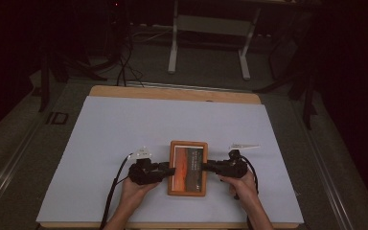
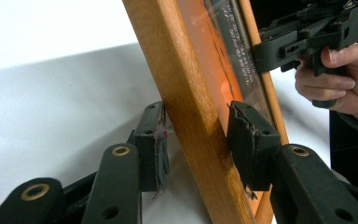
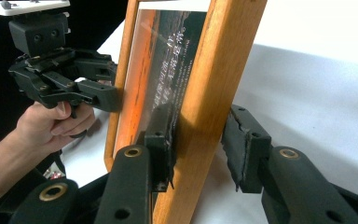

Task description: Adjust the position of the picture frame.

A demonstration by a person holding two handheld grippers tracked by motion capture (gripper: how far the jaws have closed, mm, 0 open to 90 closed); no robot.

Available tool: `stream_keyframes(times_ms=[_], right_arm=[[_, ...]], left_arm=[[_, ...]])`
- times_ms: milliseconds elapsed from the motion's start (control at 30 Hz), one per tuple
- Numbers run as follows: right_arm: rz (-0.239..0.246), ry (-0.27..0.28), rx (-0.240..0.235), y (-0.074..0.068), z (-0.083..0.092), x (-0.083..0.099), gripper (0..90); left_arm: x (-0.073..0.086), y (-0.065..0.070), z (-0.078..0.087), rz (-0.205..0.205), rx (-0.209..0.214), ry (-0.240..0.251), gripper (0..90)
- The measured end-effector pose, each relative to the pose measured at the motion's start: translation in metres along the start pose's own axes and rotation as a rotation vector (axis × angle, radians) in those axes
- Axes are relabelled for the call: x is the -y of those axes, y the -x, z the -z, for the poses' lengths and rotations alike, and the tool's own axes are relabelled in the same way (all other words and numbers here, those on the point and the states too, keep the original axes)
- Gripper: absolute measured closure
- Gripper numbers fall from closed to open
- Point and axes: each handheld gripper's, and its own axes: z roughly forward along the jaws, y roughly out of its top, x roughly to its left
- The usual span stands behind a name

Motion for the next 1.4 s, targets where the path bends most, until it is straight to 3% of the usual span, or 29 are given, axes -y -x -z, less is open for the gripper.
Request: stream_keyframes(times_ms=[400,633,667,700,833,933,1033,1100,1233,1367,1400], right_arm=[[-0.056,-0.025,0.027,0.009,-0.007,0.0,61.7],[-0.096,-0.035,0.026,0.015,-0.011,0.001,60.9],[-0.103,-0.036,0.024,0.016,-0.012,0.001,60.5],[-0.116,-0.058,0.027,0.018,-0.015,0.002,59.2],[-0.114,-0.049,0.023,0.019,-0.015,0.003,58.8],[-0.088,-0.053,0.04,0.017,-0.015,0.003,55.8],[-0.057,-0.063,0.077,0.014,-0.014,0.002,50.5],[-0.028,-0.057,0.101,0.012,-0.011,0.001,46.6],[-0.013,-0.044,0.12,0.011,-0.007,0.0,44.9],[0.045,-0.034,0.166,0.006,-0.001,-0.002,45.5],[0.059,-0.035,0.177,0.005,0.0,-0.002,45.5]], left_arm=[[-0.001,-0.015,-0.008,0.109,0.037,-0.034,57.4],[0.0,-0.019,-0.011,0.157,0.033,-0.054,55.7],[0.0,-0.019,-0.014,0.16,0.016,-0.078,55.7],[0.0,-0.019,-0.014,0.154,0.013,-0.077,53.1],[0.0,-0.017,-0.014,0.132,0.0,-0.074,51.7],[0.0,-0.016,-0.014,0.13,-0.036,-0.08,44.6],[-0.001,-0.018,-0.013,0.14,-0.039,-0.073,40.5],[-0.002,-0.017,-0.009,0.107,-0.07,-0.062,39.9],[-0.003,-0.017,-0.006,0.1,-0.087,-0.046,38.5],[-0.005,-0.012,0.001,0.046,-0.134,-0.011,38.5],[-0.005,-0.009,0.002,0.017,-0.151,-0.004,38.5]])
